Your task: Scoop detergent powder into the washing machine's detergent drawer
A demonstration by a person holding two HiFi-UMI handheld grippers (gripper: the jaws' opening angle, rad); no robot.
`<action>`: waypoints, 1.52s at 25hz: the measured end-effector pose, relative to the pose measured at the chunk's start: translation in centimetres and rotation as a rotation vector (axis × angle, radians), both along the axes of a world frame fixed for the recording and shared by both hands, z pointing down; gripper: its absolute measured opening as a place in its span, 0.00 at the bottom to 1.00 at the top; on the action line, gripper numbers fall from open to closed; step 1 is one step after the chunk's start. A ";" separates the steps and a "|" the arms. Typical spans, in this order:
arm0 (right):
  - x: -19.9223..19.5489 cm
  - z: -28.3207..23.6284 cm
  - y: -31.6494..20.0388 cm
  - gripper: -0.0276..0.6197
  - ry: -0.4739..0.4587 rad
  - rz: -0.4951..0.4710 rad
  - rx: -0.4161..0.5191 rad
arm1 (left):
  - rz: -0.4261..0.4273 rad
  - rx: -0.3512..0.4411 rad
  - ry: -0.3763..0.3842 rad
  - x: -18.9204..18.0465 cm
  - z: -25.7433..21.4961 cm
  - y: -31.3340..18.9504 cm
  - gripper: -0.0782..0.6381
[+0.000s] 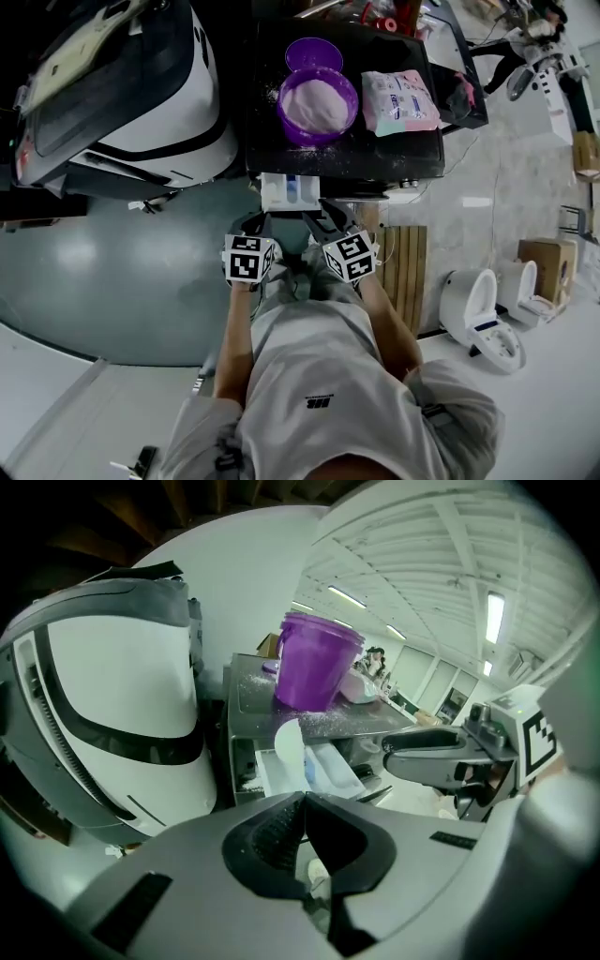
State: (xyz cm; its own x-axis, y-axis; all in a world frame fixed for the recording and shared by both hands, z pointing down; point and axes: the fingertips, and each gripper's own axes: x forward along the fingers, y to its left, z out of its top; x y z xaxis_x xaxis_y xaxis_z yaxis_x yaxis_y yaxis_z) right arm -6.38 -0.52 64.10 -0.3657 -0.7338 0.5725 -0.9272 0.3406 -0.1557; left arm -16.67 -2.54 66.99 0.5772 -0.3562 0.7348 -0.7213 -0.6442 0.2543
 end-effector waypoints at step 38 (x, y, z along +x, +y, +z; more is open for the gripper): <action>0.3 1.4 0.0 0.32 -0.028 -0.005 -0.028 | 0.197 0.216 -0.503 0.1 2.9 -0.5 0.13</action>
